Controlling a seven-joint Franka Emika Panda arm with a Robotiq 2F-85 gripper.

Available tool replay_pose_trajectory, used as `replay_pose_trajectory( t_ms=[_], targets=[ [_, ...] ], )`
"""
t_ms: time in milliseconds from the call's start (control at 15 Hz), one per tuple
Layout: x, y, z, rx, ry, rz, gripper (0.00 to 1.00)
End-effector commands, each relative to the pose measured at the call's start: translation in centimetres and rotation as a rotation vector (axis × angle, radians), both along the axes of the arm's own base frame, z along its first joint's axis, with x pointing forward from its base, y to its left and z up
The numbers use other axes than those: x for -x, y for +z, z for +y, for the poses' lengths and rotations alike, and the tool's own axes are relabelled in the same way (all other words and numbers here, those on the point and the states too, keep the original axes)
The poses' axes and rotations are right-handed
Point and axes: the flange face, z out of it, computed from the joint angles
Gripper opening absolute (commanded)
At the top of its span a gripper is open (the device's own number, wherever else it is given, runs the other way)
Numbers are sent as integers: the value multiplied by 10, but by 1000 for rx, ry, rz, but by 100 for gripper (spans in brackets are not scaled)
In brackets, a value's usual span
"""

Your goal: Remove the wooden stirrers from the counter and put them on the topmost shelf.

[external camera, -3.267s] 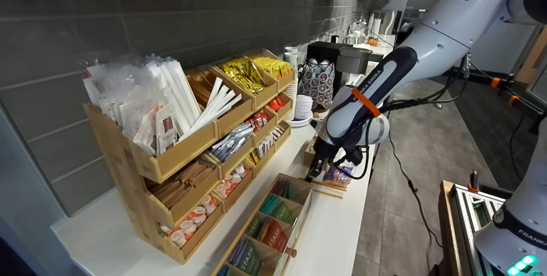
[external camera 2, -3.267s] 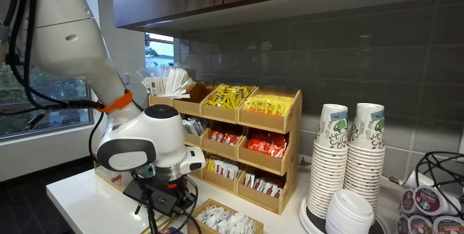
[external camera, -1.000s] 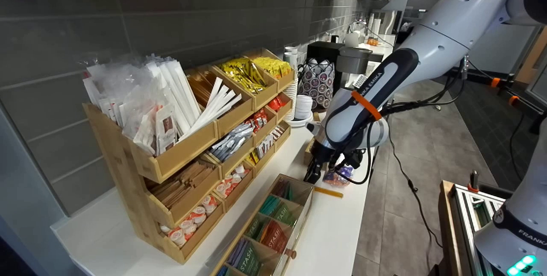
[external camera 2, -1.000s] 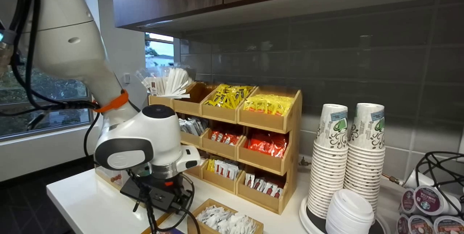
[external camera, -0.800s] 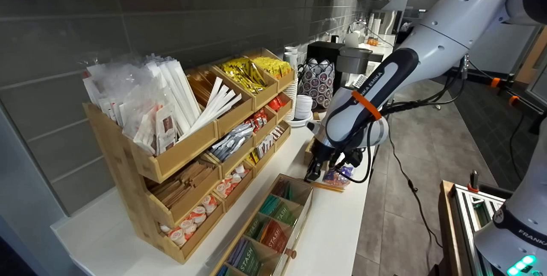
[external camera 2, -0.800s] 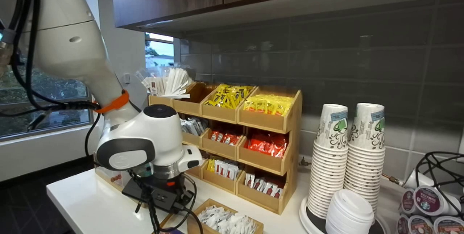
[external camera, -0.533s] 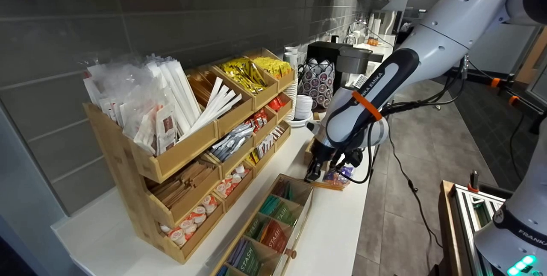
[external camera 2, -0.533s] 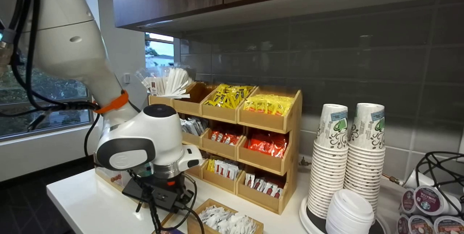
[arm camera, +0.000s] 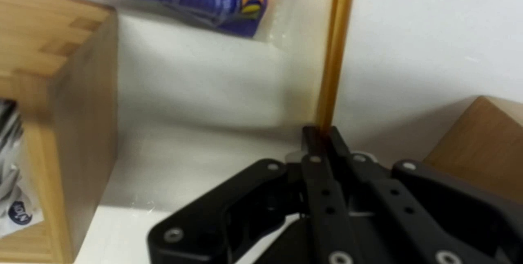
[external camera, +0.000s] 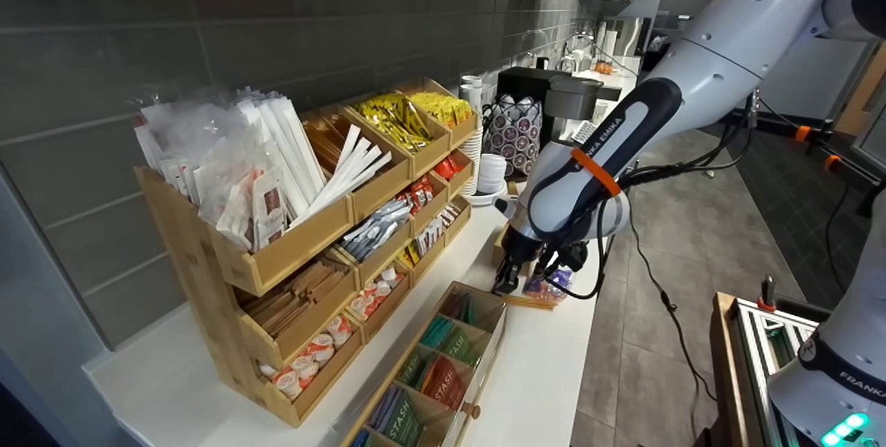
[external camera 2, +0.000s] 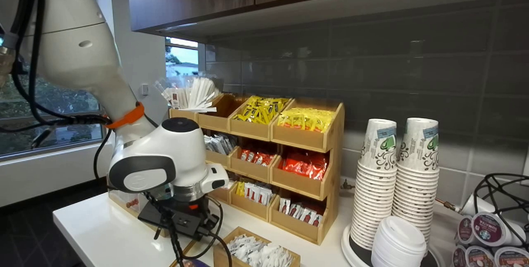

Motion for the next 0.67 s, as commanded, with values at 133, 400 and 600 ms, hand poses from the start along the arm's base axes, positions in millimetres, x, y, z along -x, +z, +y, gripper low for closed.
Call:
replay_pose_trajectory(
  t_ms=[133,400,600],
  targets=[
    [4,28,11,-13,9,-27,2],
    [7,57,15,-20,16,-73,2],
    [13,91,21,-29,24,-127,2]
  ],
)
